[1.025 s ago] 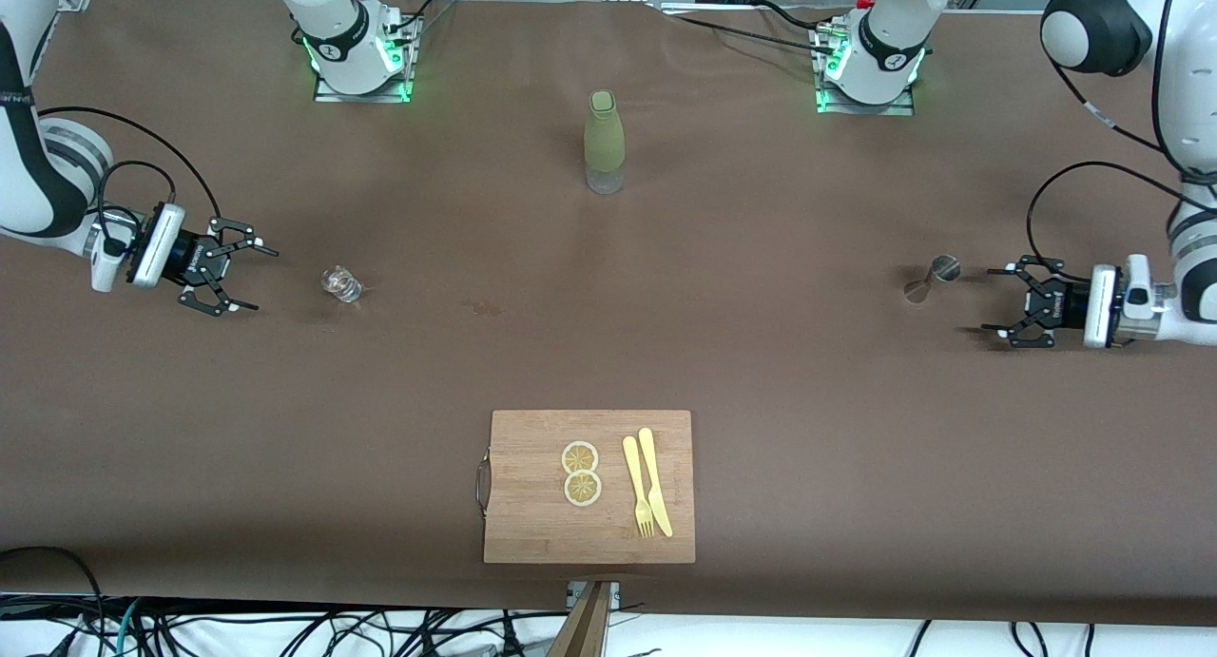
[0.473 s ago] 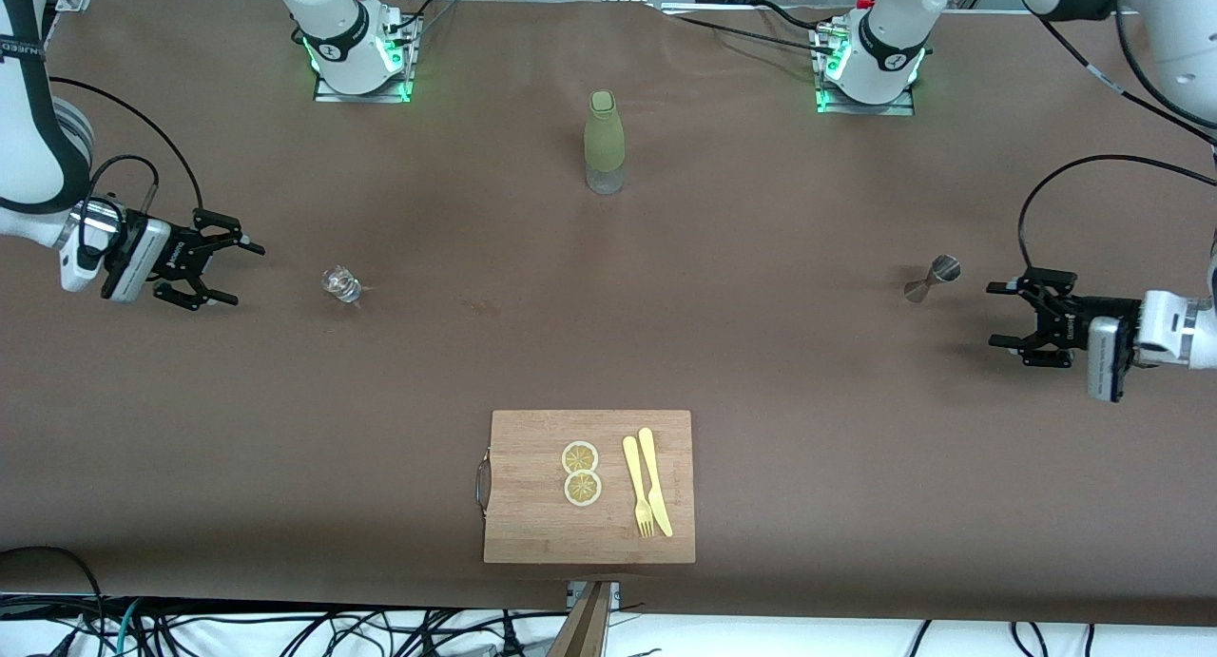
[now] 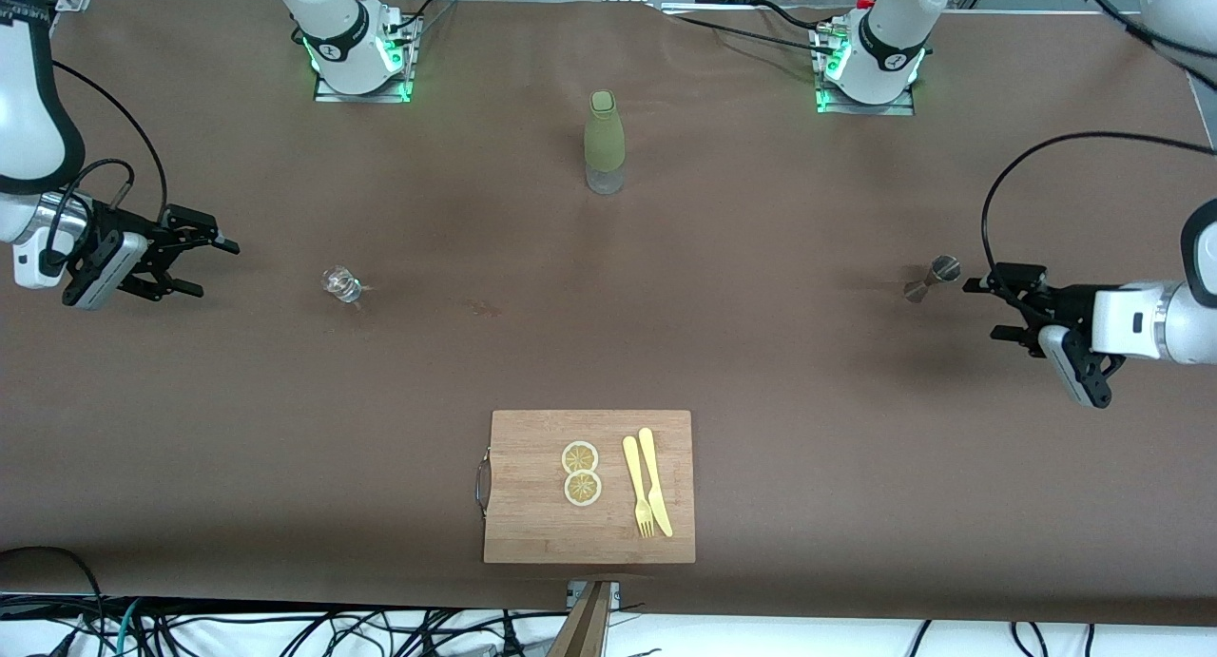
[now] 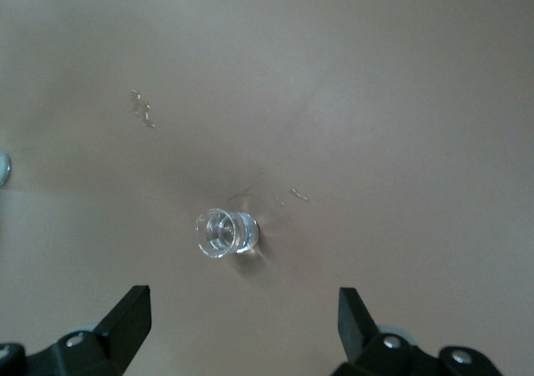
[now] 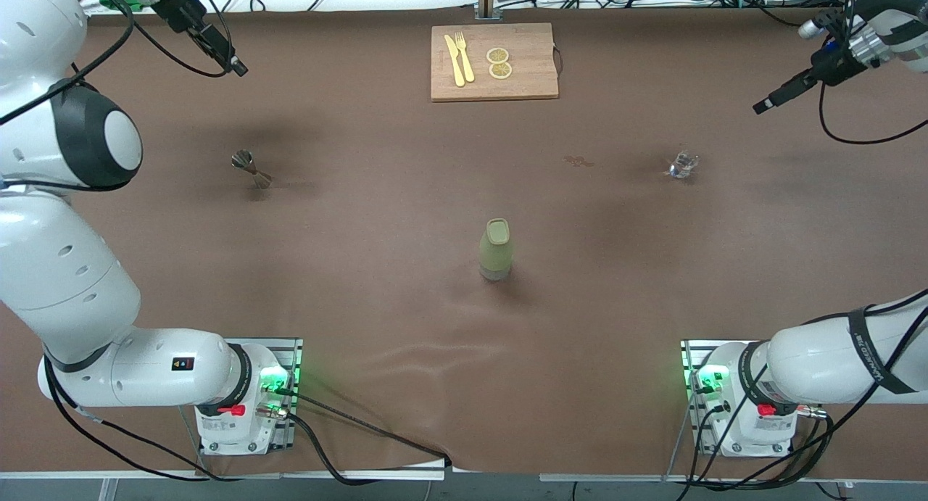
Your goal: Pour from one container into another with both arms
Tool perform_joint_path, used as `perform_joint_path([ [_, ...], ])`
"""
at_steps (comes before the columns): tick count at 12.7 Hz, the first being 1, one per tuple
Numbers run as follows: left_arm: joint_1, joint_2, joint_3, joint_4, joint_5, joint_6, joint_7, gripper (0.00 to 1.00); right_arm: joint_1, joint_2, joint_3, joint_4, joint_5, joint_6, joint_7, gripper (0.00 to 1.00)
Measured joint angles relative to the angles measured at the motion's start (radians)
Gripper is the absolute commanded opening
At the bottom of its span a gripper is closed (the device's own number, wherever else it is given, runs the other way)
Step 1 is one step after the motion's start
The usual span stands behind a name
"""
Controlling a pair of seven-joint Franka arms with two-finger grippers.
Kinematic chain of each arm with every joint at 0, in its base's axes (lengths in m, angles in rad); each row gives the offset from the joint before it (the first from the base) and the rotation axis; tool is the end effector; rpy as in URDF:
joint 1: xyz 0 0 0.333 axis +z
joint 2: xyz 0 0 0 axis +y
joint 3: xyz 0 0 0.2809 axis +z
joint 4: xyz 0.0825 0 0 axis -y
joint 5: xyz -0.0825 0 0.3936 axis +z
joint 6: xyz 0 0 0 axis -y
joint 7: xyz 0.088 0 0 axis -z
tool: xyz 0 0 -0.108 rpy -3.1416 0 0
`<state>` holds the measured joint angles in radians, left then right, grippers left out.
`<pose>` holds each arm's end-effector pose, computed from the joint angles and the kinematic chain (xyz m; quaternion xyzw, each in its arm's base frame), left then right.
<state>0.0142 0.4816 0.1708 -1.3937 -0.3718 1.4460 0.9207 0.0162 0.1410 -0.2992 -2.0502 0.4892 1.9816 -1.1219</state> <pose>0.6396 0.0599 0.3776 0.9082 -0.3340 -0.1005 0.2314 0.5438 -0.1257 0.3222 -0.9341 -0.2858 -0.0498 0.2079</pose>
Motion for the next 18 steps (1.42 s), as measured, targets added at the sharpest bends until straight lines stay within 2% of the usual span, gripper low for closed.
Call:
perform_joint_path([
  [2, -0.009, -0.069, -0.011, 0.001, 0.114, 0.034, -0.012, 1.00, 0.026, -0.021, 0.001, 0.071, -0.110, -0.083, 0.198, 0.99],
  [5, -0.004, -0.154, -0.004, 0.004, 0.182, 0.112, -0.039, 1.00, 0.036, -0.044, 0.048, 0.205, -0.261, -0.226, 0.502, 0.99],
  [8, -0.004, -0.251, -0.020, 0.007, 0.244, 0.092, -0.332, 1.00, 0.046, -0.056, 0.137, 0.341, -0.409, -0.383, 0.811, 0.99],
  [12, -0.011, -0.328, -0.149, 0.007, 0.345, -0.009, -0.688, 1.00, 0.054, -0.081, 0.213, 0.470, -0.543, -0.520, 0.948, 0.99],
  [14, -0.016, -0.345, -0.182, 0.007, 0.347, -0.043, -0.810, 1.00, 0.055, -0.111, 0.253, 0.499, -0.562, -0.561, 1.026, 0.99],
  [18, -0.013, -0.355, -0.182, 0.006, 0.348, -0.068, -0.841, 1.00, 0.040, -0.144, 0.237, 0.505, -0.495, -0.513, 1.061, 0.99],
])
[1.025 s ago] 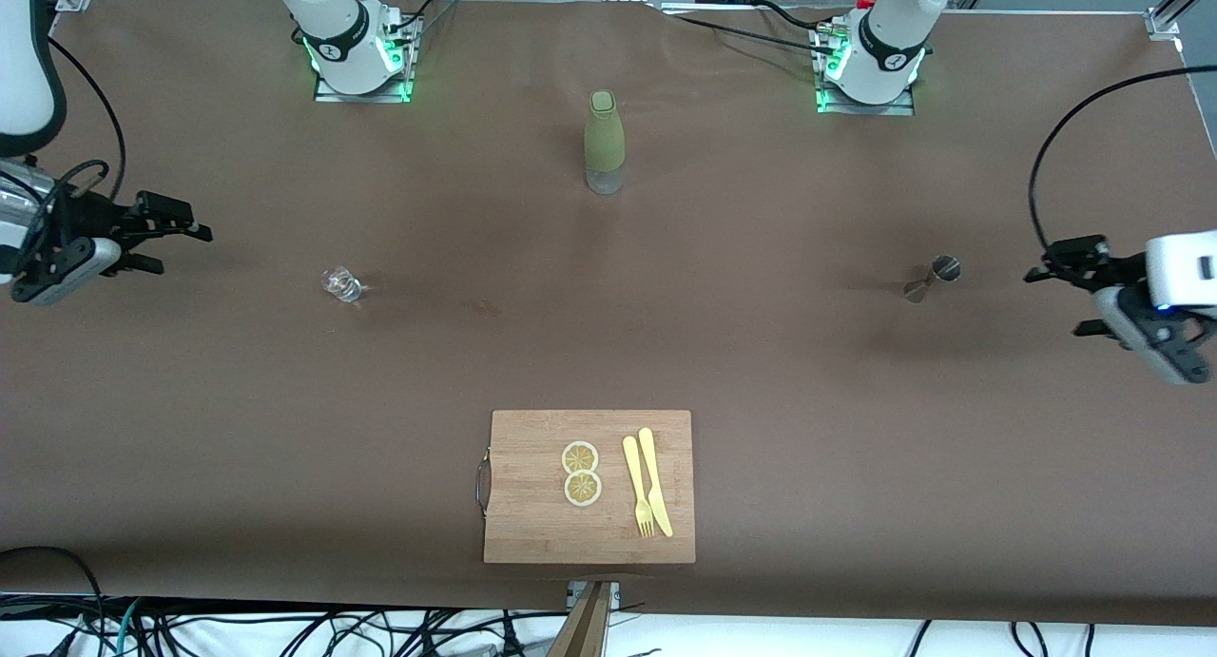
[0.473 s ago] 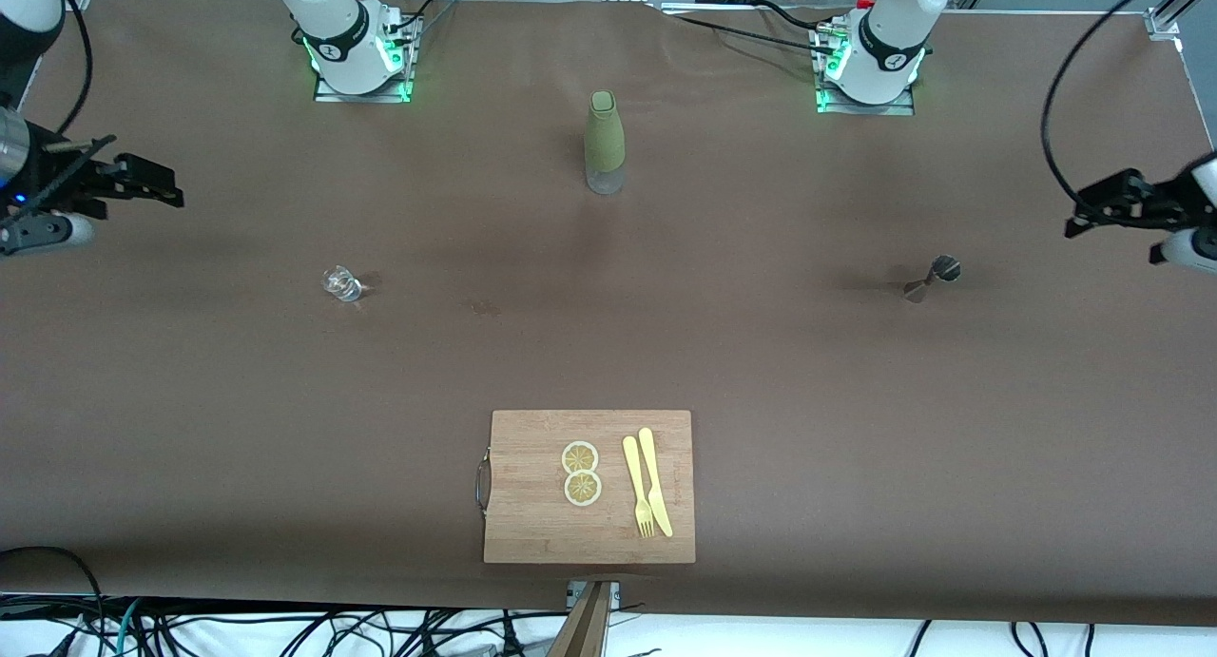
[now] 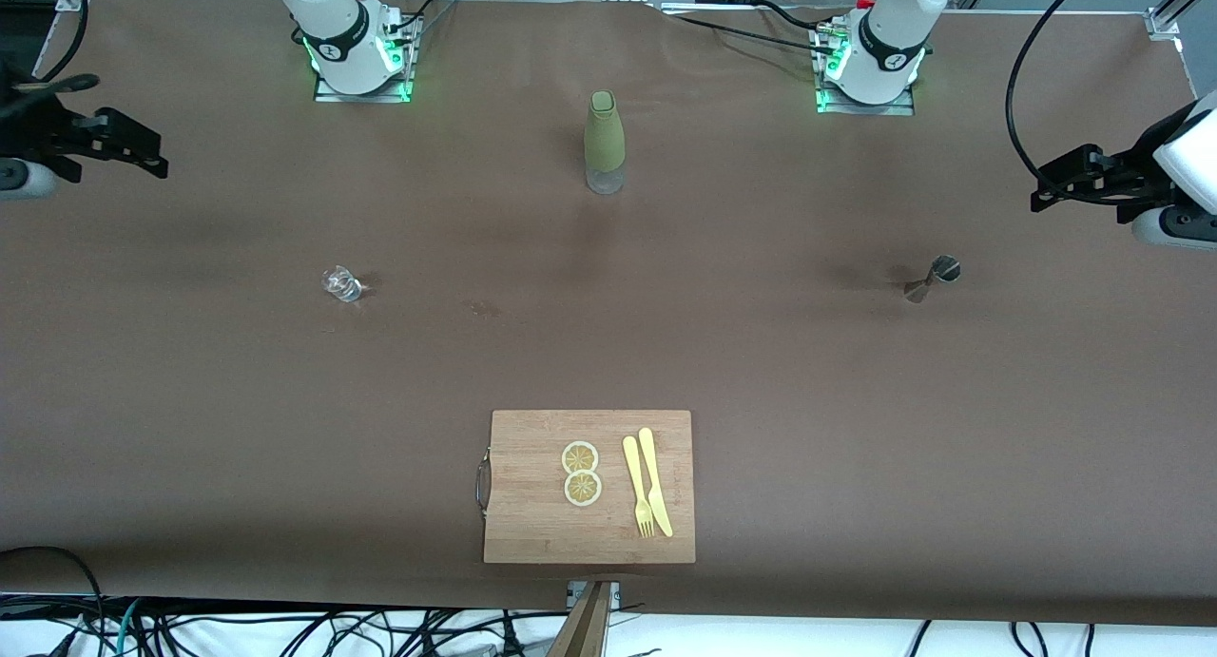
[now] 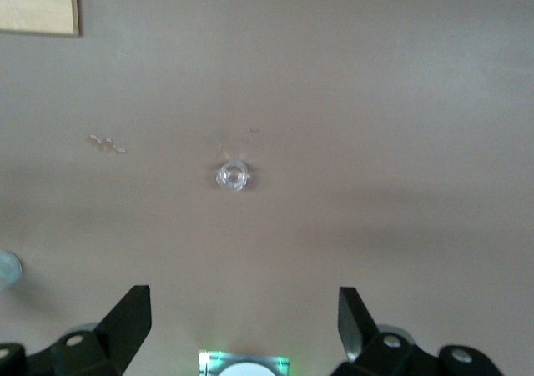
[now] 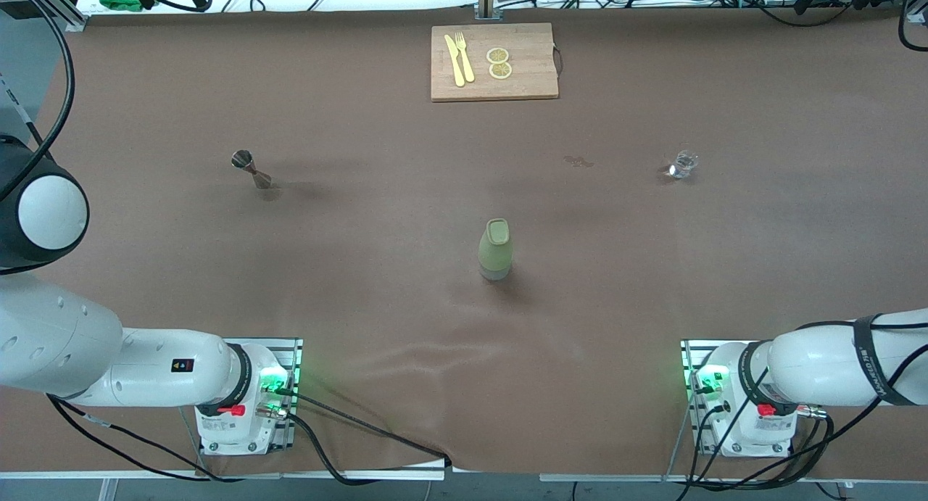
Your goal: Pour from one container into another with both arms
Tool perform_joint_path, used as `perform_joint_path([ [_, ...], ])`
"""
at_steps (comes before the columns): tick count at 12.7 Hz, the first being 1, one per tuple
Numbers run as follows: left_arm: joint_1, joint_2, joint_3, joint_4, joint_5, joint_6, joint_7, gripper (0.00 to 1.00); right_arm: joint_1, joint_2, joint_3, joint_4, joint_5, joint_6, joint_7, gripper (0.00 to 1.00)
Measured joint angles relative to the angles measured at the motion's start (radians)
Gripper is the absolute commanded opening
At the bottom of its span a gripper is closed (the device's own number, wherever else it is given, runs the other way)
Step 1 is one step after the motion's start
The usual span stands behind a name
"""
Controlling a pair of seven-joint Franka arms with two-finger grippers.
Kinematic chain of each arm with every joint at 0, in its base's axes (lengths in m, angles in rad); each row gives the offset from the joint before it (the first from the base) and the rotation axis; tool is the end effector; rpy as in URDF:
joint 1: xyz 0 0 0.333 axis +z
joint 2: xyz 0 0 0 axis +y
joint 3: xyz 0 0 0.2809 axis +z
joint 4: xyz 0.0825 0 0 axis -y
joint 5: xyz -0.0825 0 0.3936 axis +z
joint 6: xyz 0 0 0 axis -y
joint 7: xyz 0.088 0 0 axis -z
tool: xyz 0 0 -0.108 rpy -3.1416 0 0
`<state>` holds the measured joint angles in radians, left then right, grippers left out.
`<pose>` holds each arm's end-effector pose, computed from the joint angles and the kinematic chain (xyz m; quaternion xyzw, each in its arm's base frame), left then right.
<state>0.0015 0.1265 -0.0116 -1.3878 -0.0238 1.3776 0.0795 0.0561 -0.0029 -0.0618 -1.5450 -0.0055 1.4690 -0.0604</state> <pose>0.5780 -0.0083 0.5869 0.9965 -0.0462 -0.0678 0.0149 0.5526 -0.0038 0.5938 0.9990 0.0272 -0.0366 0.0014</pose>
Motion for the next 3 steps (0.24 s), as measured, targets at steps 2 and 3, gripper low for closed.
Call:
perform_joint_path([
  [2, 0.000, 0.000, 0.000, -0.001, 0.000, -0.002, -0.001, 1.00, -0.012, 0.001, -0.004, -0.006, 0.005, 0.013, 0.000, 0.99],
  [3, 0.000, 0.000, 0.000, -0.001, 0.000, -0.002, -0.002, 1.00, -0.015, 0.002, -0.004, -0.011, 0.006, 0.019, 0.000, 0.99],
])
